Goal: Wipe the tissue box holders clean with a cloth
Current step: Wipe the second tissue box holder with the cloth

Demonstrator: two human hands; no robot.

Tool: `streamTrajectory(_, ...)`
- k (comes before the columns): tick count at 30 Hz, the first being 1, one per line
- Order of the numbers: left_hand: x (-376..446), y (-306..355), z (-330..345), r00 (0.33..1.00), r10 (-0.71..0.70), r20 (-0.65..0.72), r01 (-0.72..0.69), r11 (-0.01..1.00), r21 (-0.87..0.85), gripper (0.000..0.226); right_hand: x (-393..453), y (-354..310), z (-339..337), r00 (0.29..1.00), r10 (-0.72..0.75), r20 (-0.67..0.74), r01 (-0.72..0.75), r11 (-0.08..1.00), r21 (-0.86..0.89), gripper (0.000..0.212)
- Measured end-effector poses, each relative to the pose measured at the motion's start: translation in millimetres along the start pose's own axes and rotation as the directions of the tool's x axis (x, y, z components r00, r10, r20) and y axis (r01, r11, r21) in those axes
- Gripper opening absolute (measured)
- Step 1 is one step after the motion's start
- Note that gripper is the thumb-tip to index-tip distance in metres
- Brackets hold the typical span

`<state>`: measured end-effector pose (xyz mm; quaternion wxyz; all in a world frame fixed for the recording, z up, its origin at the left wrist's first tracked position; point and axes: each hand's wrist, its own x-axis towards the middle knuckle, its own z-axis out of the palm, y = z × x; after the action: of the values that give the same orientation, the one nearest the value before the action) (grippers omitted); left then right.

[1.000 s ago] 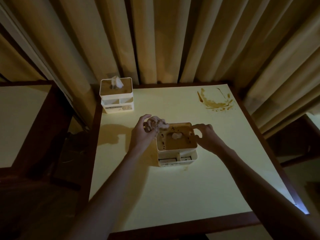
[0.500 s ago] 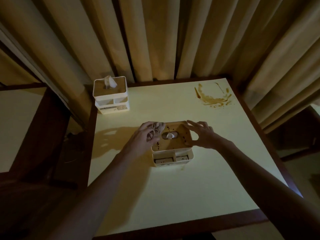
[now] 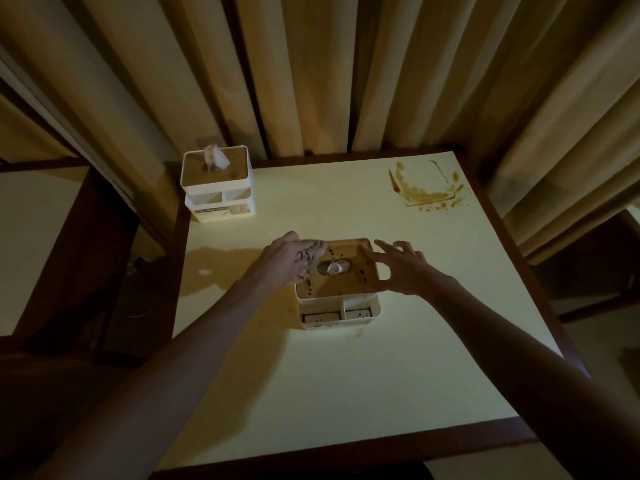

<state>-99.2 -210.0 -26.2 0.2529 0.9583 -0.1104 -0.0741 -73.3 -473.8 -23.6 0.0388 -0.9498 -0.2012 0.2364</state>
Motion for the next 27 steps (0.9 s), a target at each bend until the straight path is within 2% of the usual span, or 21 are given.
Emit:
streamTrajectory(4,-1,3,-2,0.999,0.006,0.050,-0.010,0.996,0.083,0.027,-1,-1,0,0.999,0.047,0.020,-0.048,0.998,0.029,0.090)
streamTrajectory(8,-25,12,1,0.986,0.006,0.165,-0.014,0.999,0.044,0.028,-3,-5,-2,0.996,0.080,0.031,-0.081,0.996,0.038,0.090)
streamTrajectory(11,-48,15,8,0.970,-0.002,0.244,0.018,0.998,-0.061,0.027,-2,-6,-2,0.994,0.094,0.055,-0.097,0.994,0.045,0.091)
streamTrajectory(15,-30,9,-4,0.991,-0.032,0.129,0.042,0.997,-0.071,0.020,-1,-8,-2,0.993,0.104,0.050,-0.103,0.995,-0.016,0.091)
streamTrajectory(19,5,10,-6,0.996,-0.078,-0.051,0.080,0.996,0.040,0.025,-1,-9,0,0.993,0.109,0.055,-0.107,0.994,-0.028,0.090)
streamTrajectory(22,5,12,-3,0.998,-0.059,-0.038,0.061,0.997,0.044,0.025,-1,-9,1,0.991,0.117,0.058,-0.116,0.993,-0.015,0.089)
streamTrajectory(27,-33,17,0,0.996,-0.053,0.066,0.052,0.999,0.011,0.031,-3,-11,0,0.991,0.121,0.050,-0.119,0.992,-0.039,0.091)
